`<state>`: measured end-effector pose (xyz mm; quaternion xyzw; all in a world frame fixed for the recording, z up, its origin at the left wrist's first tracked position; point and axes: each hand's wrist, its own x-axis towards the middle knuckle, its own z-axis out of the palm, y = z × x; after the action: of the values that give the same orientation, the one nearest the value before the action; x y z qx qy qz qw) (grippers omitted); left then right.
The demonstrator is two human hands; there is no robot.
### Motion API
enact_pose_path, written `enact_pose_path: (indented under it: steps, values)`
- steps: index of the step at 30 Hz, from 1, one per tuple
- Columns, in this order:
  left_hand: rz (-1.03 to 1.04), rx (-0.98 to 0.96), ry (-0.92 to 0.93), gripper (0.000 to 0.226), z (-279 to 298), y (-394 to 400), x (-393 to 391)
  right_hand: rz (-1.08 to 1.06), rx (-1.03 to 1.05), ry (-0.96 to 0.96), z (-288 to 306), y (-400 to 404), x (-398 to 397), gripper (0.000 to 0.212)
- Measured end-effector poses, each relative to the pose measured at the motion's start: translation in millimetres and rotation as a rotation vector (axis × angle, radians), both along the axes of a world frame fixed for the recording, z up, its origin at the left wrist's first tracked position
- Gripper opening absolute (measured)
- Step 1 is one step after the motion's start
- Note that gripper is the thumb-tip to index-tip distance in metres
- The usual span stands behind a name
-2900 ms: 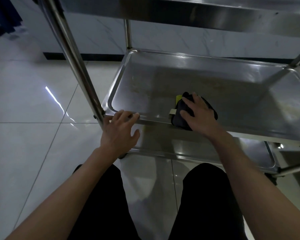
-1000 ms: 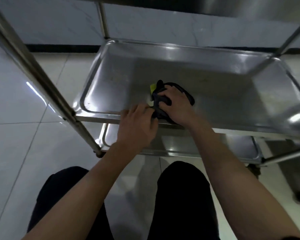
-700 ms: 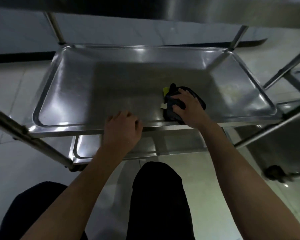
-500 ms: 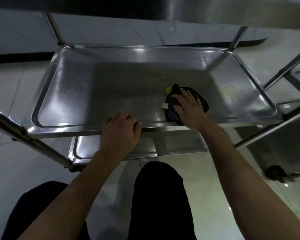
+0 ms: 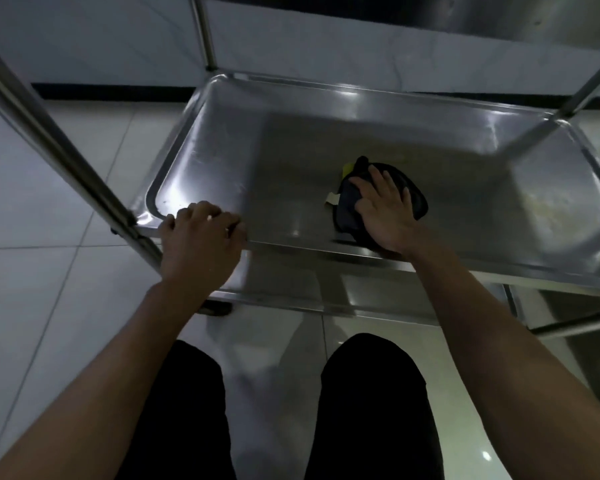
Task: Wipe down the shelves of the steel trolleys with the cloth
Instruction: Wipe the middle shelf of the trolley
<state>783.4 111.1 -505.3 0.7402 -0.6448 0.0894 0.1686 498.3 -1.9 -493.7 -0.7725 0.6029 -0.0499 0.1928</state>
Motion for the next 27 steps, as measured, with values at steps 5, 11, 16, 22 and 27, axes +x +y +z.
enact_pose_path:
  steps: [5, 11, 16, 22, 27]
  values:
    - [0.012, -0.056, -0.010, 0.024, -9, 5, 3, 0.056, -0.007, -0.046, -7, -8, 43, 0.067]
    - [0.010, -0.004, 0.018, 0.032, -4, 19, 0, 0.061, -0.004, -0.055, -4, -2, 49, 0.066]
    - [0.016, 0.013, 0.029, 0.031, -3, 44, -5, 0.090, -0.007, -0.074, -2, 28, 42, 0.059]
    - [0.037, 0.057, 0.069, 0.032, 8, 40, 10, 0.138, -0.065, -0.109, -2, 50, 36, 0.047]
    - [0.022, 0.054, 0.007, 0.035, -5, 45, 16, 0.110, -0.047, -0.026, -7, 44, 61, 0.050]
